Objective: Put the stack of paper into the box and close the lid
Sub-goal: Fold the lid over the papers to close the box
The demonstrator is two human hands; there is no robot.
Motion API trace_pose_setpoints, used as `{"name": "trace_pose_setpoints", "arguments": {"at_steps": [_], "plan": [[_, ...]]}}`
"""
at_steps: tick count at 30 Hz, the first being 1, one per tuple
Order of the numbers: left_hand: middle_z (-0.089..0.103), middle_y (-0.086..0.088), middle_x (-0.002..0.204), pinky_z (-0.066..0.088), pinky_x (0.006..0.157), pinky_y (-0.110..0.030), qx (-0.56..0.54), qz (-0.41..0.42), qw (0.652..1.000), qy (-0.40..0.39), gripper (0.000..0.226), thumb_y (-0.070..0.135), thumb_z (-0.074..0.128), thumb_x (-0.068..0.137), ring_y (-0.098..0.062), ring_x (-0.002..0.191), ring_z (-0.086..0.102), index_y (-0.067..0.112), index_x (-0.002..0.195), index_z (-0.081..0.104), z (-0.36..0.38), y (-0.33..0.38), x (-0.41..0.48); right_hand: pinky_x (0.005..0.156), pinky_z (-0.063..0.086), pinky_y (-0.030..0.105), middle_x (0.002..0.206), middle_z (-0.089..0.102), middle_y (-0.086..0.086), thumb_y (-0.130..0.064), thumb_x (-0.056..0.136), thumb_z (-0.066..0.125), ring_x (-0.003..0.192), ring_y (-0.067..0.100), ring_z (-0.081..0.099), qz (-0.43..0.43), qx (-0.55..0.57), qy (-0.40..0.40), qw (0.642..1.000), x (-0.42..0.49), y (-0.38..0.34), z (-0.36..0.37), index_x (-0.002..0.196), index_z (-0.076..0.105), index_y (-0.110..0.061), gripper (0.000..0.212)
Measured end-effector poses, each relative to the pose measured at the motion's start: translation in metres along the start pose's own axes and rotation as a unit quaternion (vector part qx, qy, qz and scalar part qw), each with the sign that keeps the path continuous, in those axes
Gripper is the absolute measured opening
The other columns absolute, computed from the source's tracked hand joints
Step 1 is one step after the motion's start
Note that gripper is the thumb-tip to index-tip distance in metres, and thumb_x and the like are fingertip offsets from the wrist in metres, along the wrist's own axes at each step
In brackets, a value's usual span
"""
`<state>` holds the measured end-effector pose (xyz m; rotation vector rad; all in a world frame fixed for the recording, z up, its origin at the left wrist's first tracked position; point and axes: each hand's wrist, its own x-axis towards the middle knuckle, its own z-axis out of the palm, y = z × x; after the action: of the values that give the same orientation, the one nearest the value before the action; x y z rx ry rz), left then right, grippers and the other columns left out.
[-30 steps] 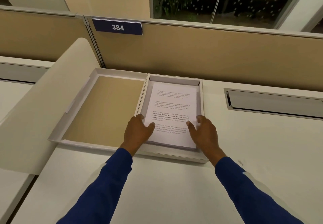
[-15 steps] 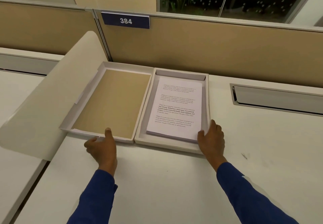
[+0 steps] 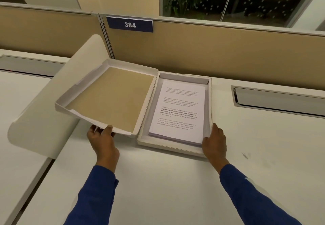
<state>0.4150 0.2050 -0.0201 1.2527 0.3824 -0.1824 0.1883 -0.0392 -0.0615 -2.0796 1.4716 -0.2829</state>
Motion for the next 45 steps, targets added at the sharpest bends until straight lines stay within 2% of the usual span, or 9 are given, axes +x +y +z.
{"name": "trace_pose_setpoints", "arguments": {"at_steps": [7,14,18,22,26,30,35,37,45], "plan": [[0.061,0.012,0.131,0.056,0.084,-0.013,0.129,0.229,0.957,-0.118,0.061,0.004,0.07,0.093,-0.004,0.109,0.067,0.03,0.143,0.048,0.009,0.008,-0.037,0.102,0.052,0.05,0.139,0.053,0.015,-0.008,0.095,0.065,0.125,0.035,0.054,0.016,0.034,-0.013,0.999,-0.012,0.009,-0.005,0.15,0.038,-0.011,0.062],[0.06,0.005,0.138,0.053,0.099,-0.029,0.354,0.49,0.758,-0.246,0.068,-0.001,0.075,0.084,-0.012,0.119,0.057,0.019,0.145,0.051,0.026,0.001,-0.063,0.103,0.049,0.043,0.143,0.055,0.015,-0.028,0.098,0.065,0.127,0.033,0.057,0.038,0.128,-0.057,0.989,-0.004,0.007,-0.027,0.151,0.042,-0.01,0.06],[0.066,-0.005,0.136,0.046,0.104,-0.038,0.412,0.602,0.616,-0.298,0.065,-0.01,0.075,0.074,-0.026,0.123,0.061,0.01,0.135,0.065,0.037,-0.023,-0.073,0.091,0.056,0.046,0.109,0.071,0.01,-0.043,0.102,0.053,0.1,0.03,0.067,0.133,0.295,-0.027,0.946,0.002,0.0,-0.049,0.127,0.064,-0.011,0.042],[0.067,-0.006,0.137,0.046,0.104,-0.043,0.453,0.614,0.554,-0.333,0.061,-0.007,0.076,0.077,-0.031,0.123,0.062,0.013,0.134,0.068,0.036,-0.052,-0.08,0.067,0.057,0.036,0.094,0.076,0.005,-0.058,0.1,0.05,0.084,0.024,0.071,0.232,0.53,-0.07,0.813,0.003,-0.004,-0.071,0.104,0.068,-0.019,0.044],[0.063,-0.004,0.142,0.041,0.108,-0.044,0.491,0.604,0.516,-0.357,0.061,0.005,0.08,0.081,-0.03,0.128,0.058,0.018,0.139,0.063,0.03,-0.07,-0.081,0.079,0.06,0.042,0.101,0.077,0.005,-0.063,0.093,0.058,0.092,0.026,0.071,0.196,0.479,-0.112,0.849,0.004,0.002,-0.077,0.106,0.068,-0.022,0.044],[0.057,-0.006,0.148,0.038,0.113,-0.046,0.503,0.548,0.574,-0.342,0.069,0.043,0.076,0.088,-0.026,0.137,0.053,0.015,0.147,0.054,0.026,-0.071,-0.083,0.091,0.058,0.043,0.12,0.065,0.0,-0.054,0.095,0.06,0.105,0.023,0.063,0.131,0.284,-0.071,0.947,0.0,0.012,-0.067,0.133,0.058,-0.021,0.051],[0.055,-0.017,0.141,0.042,0.105,-0.05,0.509,0.258,0.806,-0.158,0.068,0.044,0.065,0.095,-0.036,0.131,0.051,0.007,0.148,0.046,0.037,-0.054,-0.079,0.083,0.047,0.031,0.108,0.062,-0.007,-0.051,0.099,0.054,0.1,0.016,0.059,0.084,0.202,-0.053,0.974,-0.014,0.017,-0.056,0.139,0.056,-0.021,0.05],[0.063,-0.015,0.12,0.051,0.088,-0.042,0.47,0.13,0.859,-0.154,0.043,0.042,0.058,0.099,-0.037,0.115,0.061,0.011,0.128,0.058,0.04,-0.05,-0.071,0.083,0.044,0.029,0.112,0.062,-0.006,-0.047,0.101,0.053,0.101,0.016,0.057,0.063,0.182,-0.053,0.98,-0.02,0.018,-0.051,0.142,0.055,-0.02,0.049],[0.062,0.005,0.089,0.042,0.062,-0.03,0.436,0.106,0.881,-0.15,0.017,0.023,0.044,0.103,-0.019,0.082,0.059,0.021,0.1,0.06,0.024,-0.05,-0.06,0.09,0.046,0.03,0.135,0.059,0.007,-0.038,0.106,0.045,0.115,0.022,0.058,0.016,0.143,-0.047,0.988,-0.038,0.021,-0.042,0.149,0.046,-0.017,0.047]]}}
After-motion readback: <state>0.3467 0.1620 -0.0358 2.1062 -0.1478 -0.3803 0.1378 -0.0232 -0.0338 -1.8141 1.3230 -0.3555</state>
